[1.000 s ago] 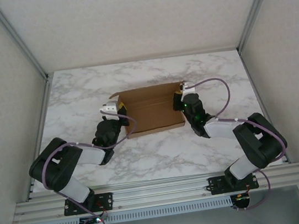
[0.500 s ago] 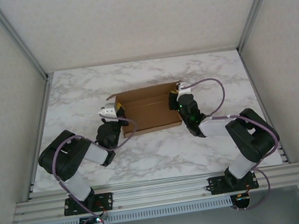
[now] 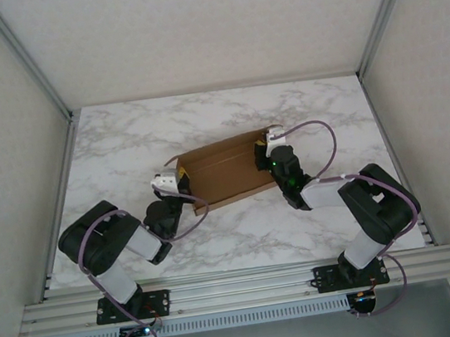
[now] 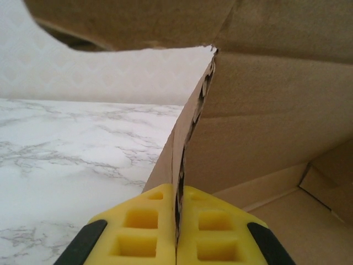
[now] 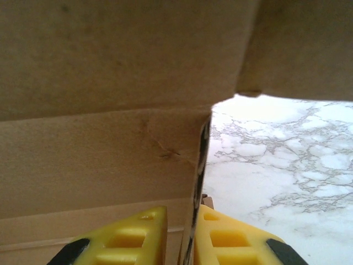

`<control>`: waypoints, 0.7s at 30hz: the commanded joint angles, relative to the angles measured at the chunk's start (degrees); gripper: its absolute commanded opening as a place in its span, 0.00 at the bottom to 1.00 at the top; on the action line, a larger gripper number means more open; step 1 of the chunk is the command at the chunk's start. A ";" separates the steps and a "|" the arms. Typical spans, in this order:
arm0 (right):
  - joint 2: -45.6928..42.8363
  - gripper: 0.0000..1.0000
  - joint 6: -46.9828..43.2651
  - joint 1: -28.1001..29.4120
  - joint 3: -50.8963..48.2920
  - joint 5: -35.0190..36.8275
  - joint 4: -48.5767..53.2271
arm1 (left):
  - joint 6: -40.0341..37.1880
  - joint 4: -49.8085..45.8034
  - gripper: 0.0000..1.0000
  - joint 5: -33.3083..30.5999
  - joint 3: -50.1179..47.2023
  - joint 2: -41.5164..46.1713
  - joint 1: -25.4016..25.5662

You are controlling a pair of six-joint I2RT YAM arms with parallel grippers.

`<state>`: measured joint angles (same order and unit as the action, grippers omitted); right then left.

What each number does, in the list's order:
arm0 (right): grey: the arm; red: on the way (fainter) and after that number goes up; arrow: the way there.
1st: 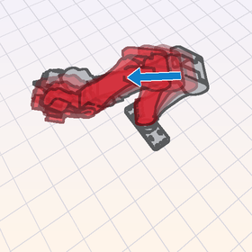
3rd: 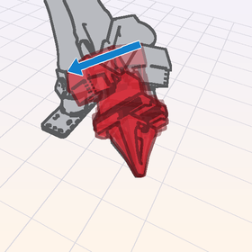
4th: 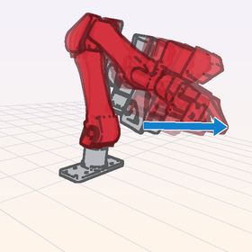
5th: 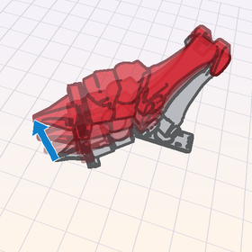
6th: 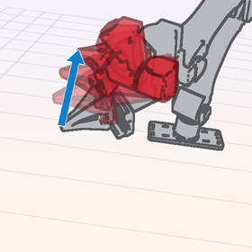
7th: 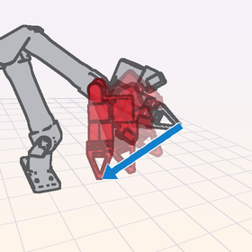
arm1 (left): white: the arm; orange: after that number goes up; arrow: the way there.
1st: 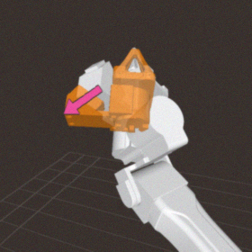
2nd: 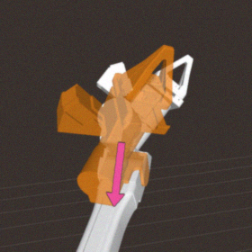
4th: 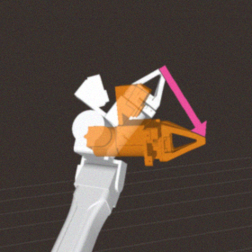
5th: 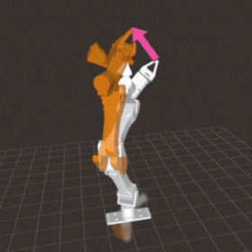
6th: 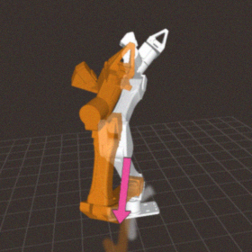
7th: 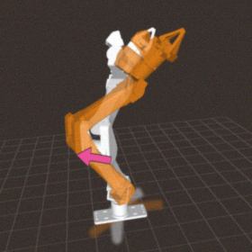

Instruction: Fold the paper box

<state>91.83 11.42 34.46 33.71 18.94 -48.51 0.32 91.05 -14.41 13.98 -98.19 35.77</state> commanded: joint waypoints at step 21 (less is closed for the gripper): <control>-3.42 0.30 3.38 0.27 -4.25 -3.40 5.35 | -6.20 -3.59 0.00 -5.29 -1.54 -5.56 9.49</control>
<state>90.13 13.50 34.46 30.46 19.03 -45.50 -5.45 91.70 -23.49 13.69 -100.09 43.44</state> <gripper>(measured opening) 0.298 0.054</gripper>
